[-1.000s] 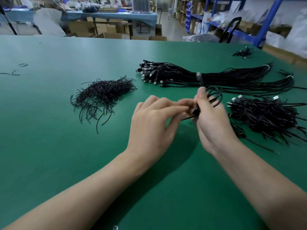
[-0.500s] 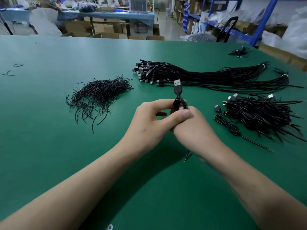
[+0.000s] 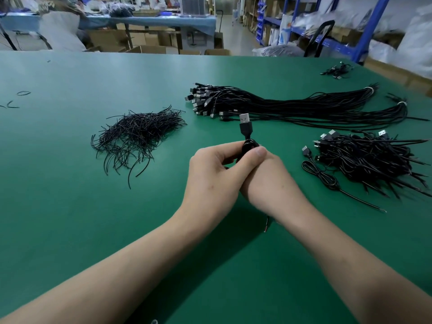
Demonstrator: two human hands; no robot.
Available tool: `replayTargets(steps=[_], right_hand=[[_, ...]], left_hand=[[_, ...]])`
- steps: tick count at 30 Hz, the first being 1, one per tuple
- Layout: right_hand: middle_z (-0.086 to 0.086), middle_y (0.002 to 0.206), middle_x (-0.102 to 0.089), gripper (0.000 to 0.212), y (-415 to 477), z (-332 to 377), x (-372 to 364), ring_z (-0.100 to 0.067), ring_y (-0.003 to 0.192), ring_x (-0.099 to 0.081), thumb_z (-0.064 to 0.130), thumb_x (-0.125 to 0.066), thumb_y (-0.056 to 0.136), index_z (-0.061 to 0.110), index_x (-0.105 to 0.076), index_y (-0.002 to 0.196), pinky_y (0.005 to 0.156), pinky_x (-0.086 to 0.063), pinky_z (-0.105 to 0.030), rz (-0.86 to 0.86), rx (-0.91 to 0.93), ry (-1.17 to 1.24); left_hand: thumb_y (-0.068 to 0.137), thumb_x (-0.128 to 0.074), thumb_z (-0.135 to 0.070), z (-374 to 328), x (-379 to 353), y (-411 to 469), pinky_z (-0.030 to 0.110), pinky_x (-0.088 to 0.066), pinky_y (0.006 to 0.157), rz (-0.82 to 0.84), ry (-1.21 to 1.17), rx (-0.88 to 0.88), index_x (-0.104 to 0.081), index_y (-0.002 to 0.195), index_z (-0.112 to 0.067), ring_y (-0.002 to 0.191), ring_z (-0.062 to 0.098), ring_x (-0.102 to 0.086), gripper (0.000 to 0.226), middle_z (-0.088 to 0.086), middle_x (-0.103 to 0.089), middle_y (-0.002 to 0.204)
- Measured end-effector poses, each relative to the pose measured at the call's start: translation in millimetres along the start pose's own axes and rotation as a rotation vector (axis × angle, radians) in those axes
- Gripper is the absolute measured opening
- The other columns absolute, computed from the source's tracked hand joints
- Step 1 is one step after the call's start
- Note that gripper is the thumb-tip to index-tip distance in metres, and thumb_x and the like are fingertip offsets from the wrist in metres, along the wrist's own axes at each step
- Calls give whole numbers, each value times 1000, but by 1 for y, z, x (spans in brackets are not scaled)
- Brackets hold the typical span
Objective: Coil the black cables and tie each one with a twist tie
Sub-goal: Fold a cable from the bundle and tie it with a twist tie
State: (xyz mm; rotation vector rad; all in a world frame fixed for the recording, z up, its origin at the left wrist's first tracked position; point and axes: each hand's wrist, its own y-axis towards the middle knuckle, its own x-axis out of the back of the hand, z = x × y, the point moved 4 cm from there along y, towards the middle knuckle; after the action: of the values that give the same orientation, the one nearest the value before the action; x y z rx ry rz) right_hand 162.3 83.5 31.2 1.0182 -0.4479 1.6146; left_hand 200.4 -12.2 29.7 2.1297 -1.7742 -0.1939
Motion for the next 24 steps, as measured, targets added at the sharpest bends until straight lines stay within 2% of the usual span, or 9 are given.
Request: replayTargets(steps=[3, 5, 8, 11, 14, 16, 18, 21, 24], right_hand=[[3, 69, -69, 18, -6, 1, -4, -15, 59, -60, 7, -54, 85, 21, -66, 88, 47, -45, -25, 135, 5, 426], [10, 64, -61, 20, -10, 4, -5, -7, 53, -52, -1, -52, 89, 12, -65, 97, 46, -38, -20, 316, -18, 737], [-2, 76, -51, 11, -14, 6, -2, -12, 56, -43, 9, -46, 103, 4, -55, 106, 51, -40, -26, 529, -105, 1186], [-5, 73, -56, 26, -19, 3, -2, -13, 51, -43, 27, -42, 108, 7, -55, 97, 49, -44, -27, 505, -87, 1114], [5, 59, -45, 28, -19, 0, -6, -10, 43, -33, 28, -41, 109, 11, -51, 90, 41, -37, -23, 395, -80, 991], [9, 58, -39, 29, -18, -5, -6, -10, 44, -28, 29, -38, 109, 14, -48, 87, 40, -34, -23, 331, -81, 907], [10, 58, -37, 29, -17, -11, -3, -11, 44, -28, 28, -37, 109, 16, -47, 85, 41, -35, -24, 260, -89, 812], [7, 58, -37, 30, -17, -22, 3, -13, 41, -30, 27, -36, 109, 15, -47, 84, 39, -38, -26, 182, -141, 737], [4, 58, -39, 31, -18, -27, 2, -15, 38, -33, 27, -36, 109, 13, -47, 84, 40, -41, -29, 160, -178, 662]], left_hand=[[95, -68, -25, 6, 5, 4, 47, -58, 91, -32, -40, 44, -80, 95, -14, 95, 20, -75, 16, 0, -79, 91], [96, -67, -25, 11, 11, 9, 50, -62, 77, -57, -84, 86, -79, 91, -9, 76, 26, -72, 21, 14, -77, 87], [99, -63, -24, 15, 18, 14, 27, -54, 52, -34, -198, 136, -78, 90, -8, 64, 21, -62, 24, 13, -77, 87], [94, -64, -31, 18, 19, 15, 20, -44, 49, 64, -312, 165, -77, 91, -10, 63, 20, -57, 25, 4, -77, 92], [98, -61, -29, 19, 19, 18, 19, -48, 69, 133, -240, 140, -78, 97, -9, 68, 15, -53, 26, -1, -70, 76], [101, -59, -30, 16, 26, 23, 18, -51, 80, 161, -99, 112, -79, 102, -11, 75, 10, -65, 28, -5, -73, 78], [102, -56, -40, 14, 43, 33, 27, -55, 86, 118, 230, 79, -80, 101, -18, 88, 6, -73, 32, -8, -78, 89], [95, -60, -53, 11, 90, 46, 37, -57, 80, -36, 888, 94, -78, 91, -25, 85, 18, -72, 33, -7, -76, 84], [85, -73, -52, 14, 130, 47, 32, -47, 70, -40, 1256, 267, -74, 83, -32, 84, 25, -63, 21, -4, -72, 87]])
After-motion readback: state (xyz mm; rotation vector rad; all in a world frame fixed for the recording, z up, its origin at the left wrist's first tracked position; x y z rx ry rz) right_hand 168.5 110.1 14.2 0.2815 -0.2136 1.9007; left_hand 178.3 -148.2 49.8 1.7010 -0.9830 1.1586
